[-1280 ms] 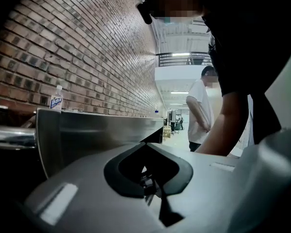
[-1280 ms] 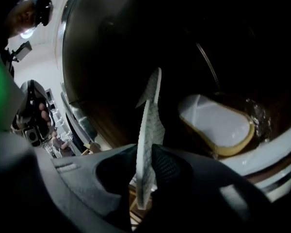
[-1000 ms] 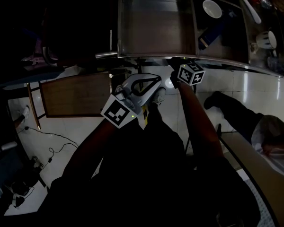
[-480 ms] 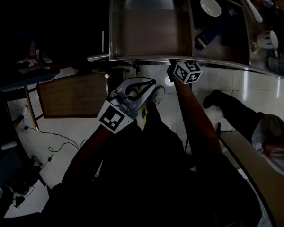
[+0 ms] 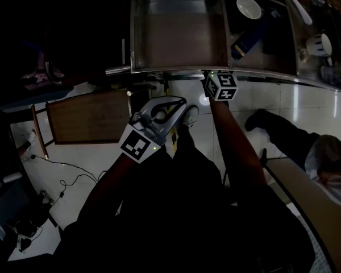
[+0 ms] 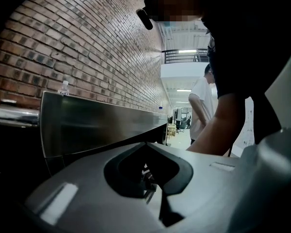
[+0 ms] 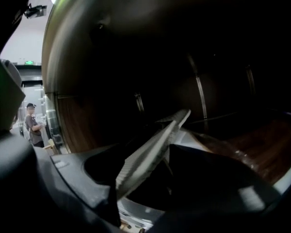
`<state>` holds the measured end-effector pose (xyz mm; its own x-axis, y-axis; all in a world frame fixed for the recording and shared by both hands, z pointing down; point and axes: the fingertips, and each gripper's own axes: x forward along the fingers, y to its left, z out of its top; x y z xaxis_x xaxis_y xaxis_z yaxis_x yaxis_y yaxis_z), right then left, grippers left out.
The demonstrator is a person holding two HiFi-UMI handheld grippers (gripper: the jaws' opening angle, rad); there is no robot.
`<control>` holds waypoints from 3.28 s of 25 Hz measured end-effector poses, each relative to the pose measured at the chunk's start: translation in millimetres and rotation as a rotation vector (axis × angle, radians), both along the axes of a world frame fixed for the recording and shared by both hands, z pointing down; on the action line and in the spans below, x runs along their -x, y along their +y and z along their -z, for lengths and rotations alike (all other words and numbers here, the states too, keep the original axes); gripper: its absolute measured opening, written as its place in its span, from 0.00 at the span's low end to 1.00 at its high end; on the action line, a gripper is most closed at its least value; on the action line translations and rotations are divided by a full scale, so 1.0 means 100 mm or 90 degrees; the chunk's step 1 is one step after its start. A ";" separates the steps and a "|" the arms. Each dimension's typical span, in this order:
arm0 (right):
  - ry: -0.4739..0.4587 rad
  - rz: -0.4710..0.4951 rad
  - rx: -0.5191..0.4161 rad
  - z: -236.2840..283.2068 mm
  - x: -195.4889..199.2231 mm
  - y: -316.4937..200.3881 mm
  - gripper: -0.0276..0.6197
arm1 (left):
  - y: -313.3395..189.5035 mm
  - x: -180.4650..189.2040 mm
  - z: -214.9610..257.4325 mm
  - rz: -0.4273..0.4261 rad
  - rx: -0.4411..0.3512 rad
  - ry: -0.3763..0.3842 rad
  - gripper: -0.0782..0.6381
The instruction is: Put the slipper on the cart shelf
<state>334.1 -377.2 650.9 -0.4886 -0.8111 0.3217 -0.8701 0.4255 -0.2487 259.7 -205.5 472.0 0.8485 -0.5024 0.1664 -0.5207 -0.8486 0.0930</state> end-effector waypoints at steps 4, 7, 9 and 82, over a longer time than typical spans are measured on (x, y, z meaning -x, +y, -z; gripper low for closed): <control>0.029 -0.020 -0.005 0.05 -0.11 0.01 0.53 | 0.03 0.02 0.04 -0.001 0.006 0.005 0.11; 0.041 -0.029 -0.013 0.15 -0.18 0.04 0.54 | 0.03 0.03 0.08 0.002 0.010 0.011 0.11; 0.052 -0.036 -0.023 0.25 -0.20 0.07 0.54 | 0.04 0.04 0.12 -0.004 0.003 0.013 0.11; 0.000 0.386 -0.186 2.39 3.12 3.98 0.04 | 2.40 2.64 0.70 0.076 -0.047 0.063 0.11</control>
